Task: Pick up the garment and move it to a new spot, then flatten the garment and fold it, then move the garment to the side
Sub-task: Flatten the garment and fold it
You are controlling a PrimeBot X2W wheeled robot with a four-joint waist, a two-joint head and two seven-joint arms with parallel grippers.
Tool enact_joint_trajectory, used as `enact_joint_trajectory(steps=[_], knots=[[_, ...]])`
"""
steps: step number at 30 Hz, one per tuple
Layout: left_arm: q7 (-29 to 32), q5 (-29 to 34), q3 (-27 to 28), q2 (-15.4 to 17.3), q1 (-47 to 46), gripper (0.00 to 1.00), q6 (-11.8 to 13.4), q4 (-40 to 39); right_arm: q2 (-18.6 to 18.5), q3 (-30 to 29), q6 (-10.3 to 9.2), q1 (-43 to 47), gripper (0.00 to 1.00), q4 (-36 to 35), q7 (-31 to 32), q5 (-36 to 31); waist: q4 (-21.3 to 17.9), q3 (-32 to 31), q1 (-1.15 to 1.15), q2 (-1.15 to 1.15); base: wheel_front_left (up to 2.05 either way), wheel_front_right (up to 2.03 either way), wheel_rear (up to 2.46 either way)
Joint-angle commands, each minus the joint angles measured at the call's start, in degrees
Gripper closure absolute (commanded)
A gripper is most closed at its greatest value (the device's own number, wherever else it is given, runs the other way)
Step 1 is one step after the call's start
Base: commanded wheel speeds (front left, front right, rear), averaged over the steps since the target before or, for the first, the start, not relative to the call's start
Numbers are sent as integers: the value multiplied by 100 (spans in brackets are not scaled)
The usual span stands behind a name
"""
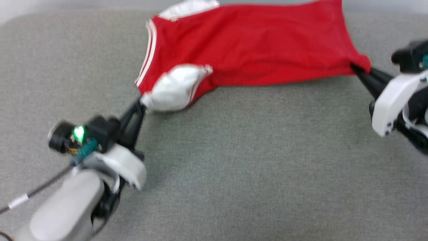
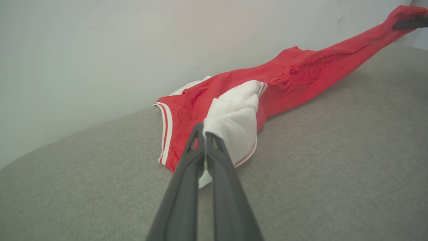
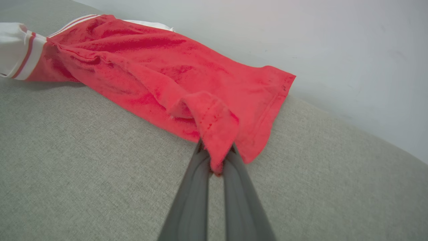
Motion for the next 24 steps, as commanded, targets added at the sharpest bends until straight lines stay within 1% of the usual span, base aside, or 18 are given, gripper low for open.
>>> enact_joint_trajectory(steps=[1, 7, 10, 11, 12, 20, 24], knots=[[62, -58, -79, 58, 323, 100, 73, -149, -98, -15, -8, 347, 100, -93, -56, 115, -11, -314, 1, 0, 0, 0, 0], [235, -279, -302, 343, 1493, 100, 360, -609, -452, 112, -9, 1350, 100, -550, -54, 270, -95, -725, 1, 0, 0, 0, 0], [231, -485, -314, 446, 2030, 100, 510, -771, -576, 33, -9, 1853, 100, -739, -85, 345, -114, -924, 1, 0, 0, 0, 0], [231, -485, -314, 446, 2030, 100, 510, -771, -576, 33, -9, 1853, 100, -739, -85, 345, -114, -924, 1, 0, 0, 0, 0], [227, -521, -326, 502, 2194, 100, 561, -796, -613, 1, -9, 2043, 100, -798, -100, 384, -114, -983, 1, 0, 0, 0, 0], [252, -935, -477, 672, 3401, 100, 868, -1101, -959, -398, -9, 3693, 100, -1350, -130, 504, -87, -1440, 1, 0, 0, 0, 0], [218, -1152, -505, 664, 3887, 100, 1019, -1230, -1077, -749, -9, 4371, 100, -1629, -55, 486, -100, -1538, 1, 0, 0, 0, 0]])
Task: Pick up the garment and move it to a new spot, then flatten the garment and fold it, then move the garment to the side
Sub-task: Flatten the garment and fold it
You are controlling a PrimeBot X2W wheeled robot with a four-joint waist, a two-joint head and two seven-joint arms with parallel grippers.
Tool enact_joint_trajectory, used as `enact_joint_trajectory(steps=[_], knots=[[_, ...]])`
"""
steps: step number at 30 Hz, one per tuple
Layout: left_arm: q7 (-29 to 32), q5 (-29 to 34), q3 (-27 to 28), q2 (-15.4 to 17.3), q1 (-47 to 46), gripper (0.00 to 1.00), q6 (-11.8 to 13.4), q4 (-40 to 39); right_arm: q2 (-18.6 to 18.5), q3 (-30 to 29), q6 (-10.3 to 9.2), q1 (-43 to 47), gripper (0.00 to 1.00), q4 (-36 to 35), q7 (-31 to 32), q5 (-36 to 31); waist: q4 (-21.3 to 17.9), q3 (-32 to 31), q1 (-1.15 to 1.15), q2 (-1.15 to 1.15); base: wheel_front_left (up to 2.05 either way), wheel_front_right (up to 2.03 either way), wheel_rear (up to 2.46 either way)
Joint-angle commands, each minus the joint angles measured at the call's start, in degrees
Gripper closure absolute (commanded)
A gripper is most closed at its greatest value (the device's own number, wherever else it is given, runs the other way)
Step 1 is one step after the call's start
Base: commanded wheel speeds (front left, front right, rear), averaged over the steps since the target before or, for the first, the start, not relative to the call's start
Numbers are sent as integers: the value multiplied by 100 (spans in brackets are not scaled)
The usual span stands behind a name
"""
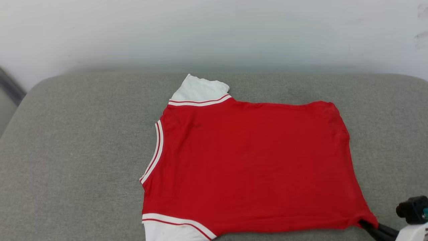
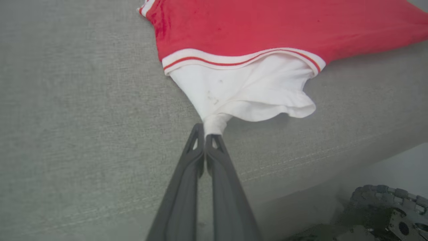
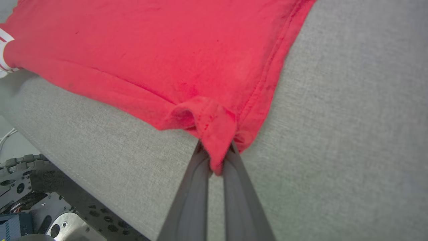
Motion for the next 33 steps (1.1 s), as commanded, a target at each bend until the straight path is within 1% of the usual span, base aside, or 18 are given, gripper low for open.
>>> enact_joint_trajectory(steps=[1, 4, 7, 10, 14, 16, 23, 29, 33], knots=[[-40, -22, 12, 13, 76, 100, 47, -21, -30, -54, -9, 169, 100, -57, 51, -19, 3, -12, 2, 0, 0, 0, 0], [33, -56, -79, 32, 259, 100, 70, -68, -84, -322, -9, 585, 100, -295, 199, -93, 26, -37, 2, 0, 0, 0, 0], [77, -58, -129, -3, 257, 100, 66, -108, -23, -629, -9, 913, 100, -432, 347, -205, 39, -27, 2, 0, 0, 0, 0], [62, 30, -107, -34, 57, 100, 51, -97, 103, -924, -9, 1099, 100, -524, 496, -372, 65, -7, 2, 0, 0, 0, 0], [8, 226, -27, 22, -349, 100, -25, 11, 290, -1387, -9, 1195, 100, -675, 614, -604, 138, 36, 2, 0, 0, 0, 0], [33, 349, -4, 41, -630, 100, -105, 72, 375, -1601, -9, 1141, 100, -796, 689, -727, 139, 101, 2, 0, 0, 0, 0], [72, 713, 109, -72, -1755, 100, -432, 324, 581, -2335, -8, 806, 100, -1153, 998, -1061, 81, 468, 2, 0, 0, 0, 0], [121, 862, 228, -198, -2647, 100, -676, 657, 792, -2652, -9, 457, 100, -1330, 1253, -1276, -12, 858, 2, 0, 0, 0, 0], [87, 905, 310, -322, -3158, 100, -827, 1008, 900, -2775, -9, 194, 100, -1293, 1416, -1361, -84, 1190, 2, 0, 0, 0, 0]])
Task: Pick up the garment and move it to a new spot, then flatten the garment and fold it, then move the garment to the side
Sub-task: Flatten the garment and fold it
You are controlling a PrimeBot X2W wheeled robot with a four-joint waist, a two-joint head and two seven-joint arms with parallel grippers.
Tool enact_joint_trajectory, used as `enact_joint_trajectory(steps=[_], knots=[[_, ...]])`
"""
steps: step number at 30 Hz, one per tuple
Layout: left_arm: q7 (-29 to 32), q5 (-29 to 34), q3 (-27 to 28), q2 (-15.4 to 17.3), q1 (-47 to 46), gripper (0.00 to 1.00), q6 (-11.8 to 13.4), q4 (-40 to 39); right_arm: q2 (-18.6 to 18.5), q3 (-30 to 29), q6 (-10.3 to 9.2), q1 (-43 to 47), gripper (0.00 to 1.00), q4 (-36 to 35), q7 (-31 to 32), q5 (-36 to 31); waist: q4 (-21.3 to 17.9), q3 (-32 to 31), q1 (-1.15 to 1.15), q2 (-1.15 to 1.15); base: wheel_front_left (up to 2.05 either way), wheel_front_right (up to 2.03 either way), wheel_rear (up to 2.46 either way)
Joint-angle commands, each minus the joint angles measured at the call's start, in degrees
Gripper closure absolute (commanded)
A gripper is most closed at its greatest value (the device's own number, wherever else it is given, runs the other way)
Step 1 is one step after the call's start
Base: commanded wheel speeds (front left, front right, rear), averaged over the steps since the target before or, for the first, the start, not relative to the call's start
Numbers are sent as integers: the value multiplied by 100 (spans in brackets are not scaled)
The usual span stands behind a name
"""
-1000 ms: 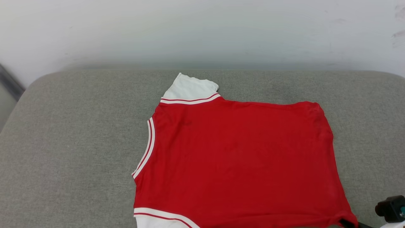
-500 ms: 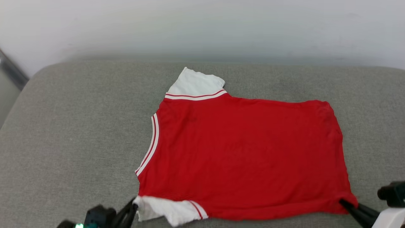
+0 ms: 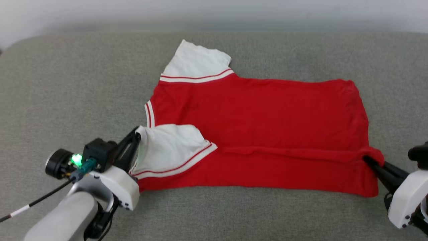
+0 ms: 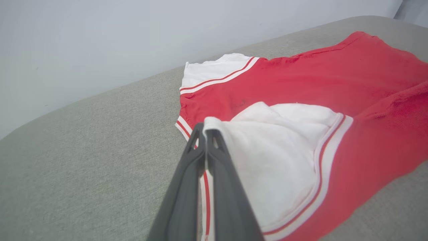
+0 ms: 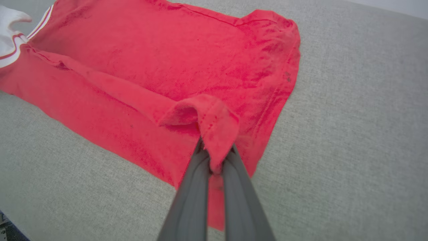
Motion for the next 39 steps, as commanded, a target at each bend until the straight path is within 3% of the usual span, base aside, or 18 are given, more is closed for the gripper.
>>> enact_joint_trajectory(steps=[1, 7, 12, 20, 21, 22, 23, 24, 33, 39], knots=[[-32, 64, 3, -47, -158, 100, -46, 117, 63, -36, -9, -136, 100, 26, 25, -6, -68, 243, -1, 0, 0, 0, 0], [-143, 144, -40, -251, -674, 100, -360, 894, 172, -91, -8, -500, 100, 282, 241, -82, -103, 684, -1, 0, 0, 0, 0], [-246, 119, -168, -479, -961, 100, -784, 1757, 243, 101, -9, -759, 100, 563, 414, -106, -109, 928, -1, 0, 0, 0, 0], [-366, 191, -310, -874, -1135, 100, -1157, 2831, 255, 423, -9, -973, 100, 916, 448, -64, -64, 887, -1, 0, 0, 0, 0], [-385, 183, -280, -906, -1164, 100, -1169, 2915, 241, 431, -9, -992, 96, 915, 417, -54, -57, 839, -1, 0, 0, 0, 0], [-403, 187, -277, -921, -1189, 54, -1185, 2968, 232, 427, -9, -1008, 64, 899, 383, -37, -50, 784, -1, 0, 0, 0, 0], [-420, 239, -276, -913, -1241, 0, -1184, 3000, 209, 423, -9, -1012, 8, 864, 346, -26, -38, 723, -1, 0, 0, 0, 0], [-435, 251, -265, -909, -1281, 0, -1194, 3007, 181, 408, -8, -1007, 0, 824, 310, -23, -23, 663, -1, 0, 0, 0, 0], [-23, 234, -187, -599, -1594, 0, -1112, 2451, 63, 71, -8, -675, 0, 465, 225, 20, 125, 211, -1, 0, 0, 0, 0], [1136, -74, -163, -133, -1837, 0, -1234, 1402, 83, -289, -8, -450, 0, 179, 400, -72, 187, 119, -1, 0, 0, 0, 0]])
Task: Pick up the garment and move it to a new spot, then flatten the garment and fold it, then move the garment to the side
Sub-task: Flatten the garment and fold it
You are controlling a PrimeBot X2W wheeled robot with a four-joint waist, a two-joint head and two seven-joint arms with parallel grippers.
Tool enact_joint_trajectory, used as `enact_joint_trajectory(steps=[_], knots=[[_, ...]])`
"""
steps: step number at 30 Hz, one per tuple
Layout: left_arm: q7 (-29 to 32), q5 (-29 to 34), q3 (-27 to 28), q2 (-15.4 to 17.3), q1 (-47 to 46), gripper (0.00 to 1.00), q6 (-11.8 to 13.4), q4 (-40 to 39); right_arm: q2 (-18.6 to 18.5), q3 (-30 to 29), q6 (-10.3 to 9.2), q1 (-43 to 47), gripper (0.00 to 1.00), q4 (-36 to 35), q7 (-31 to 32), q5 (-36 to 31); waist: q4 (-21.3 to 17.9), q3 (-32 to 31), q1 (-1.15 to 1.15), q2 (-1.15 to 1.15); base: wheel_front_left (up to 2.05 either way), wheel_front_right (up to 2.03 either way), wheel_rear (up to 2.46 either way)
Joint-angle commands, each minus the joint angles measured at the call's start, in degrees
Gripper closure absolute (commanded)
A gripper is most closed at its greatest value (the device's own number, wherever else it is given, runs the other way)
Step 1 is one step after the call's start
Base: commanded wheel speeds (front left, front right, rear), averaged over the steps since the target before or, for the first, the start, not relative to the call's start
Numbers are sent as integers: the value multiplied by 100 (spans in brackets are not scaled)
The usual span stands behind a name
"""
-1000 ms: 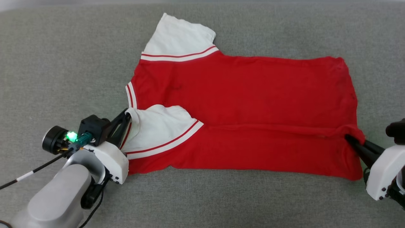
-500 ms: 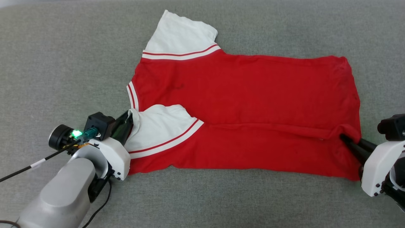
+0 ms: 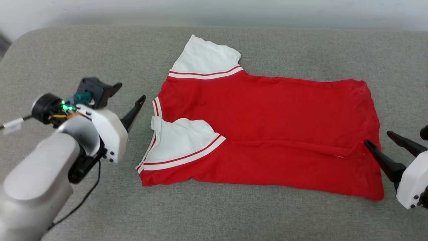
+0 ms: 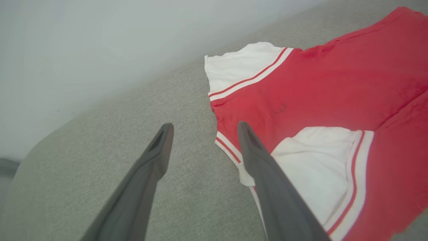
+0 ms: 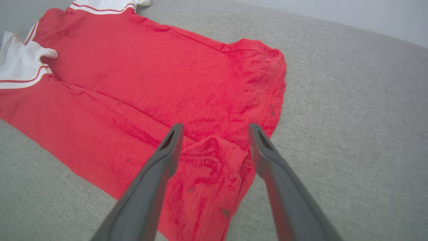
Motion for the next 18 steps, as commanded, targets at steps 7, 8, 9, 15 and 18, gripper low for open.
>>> enact_joint_trajectory(steps=[7, 8, 9, 15, 18], knots=[[1845, -605, -171, 406, -289, 0, -113, -911, 144, -288, -7, 186, 0, -256, 219, -174, -7, 41, 0, 0, 0, 0, 0], [2160, -731, -215, 447, -299, 0, -134, -993, 164, -314, -7, 187, 0, -287, 242, -201, -14, 48, 0, 0, 0, 0, 0], [2463, -821, -279, 491, -319, 0, -156, -1080, 179, -342, -7, 185, 0, -321, 285, -217, -21, 55, 0, 0, 0, 0, 0], [3946, -1337, -595, 610, -445, 0, -198, -1283, 305, -393, -7, 220, 0, -473, 534, -265, -88, 111, 0, 0, 0, 0, 0], [4475, -1685, -660, 562, -396, 0, -164, -1188, 355, -374, -7, 202, 0, -531, 644, -274, -136, 156, 0, 0, 0, 0, 0]])
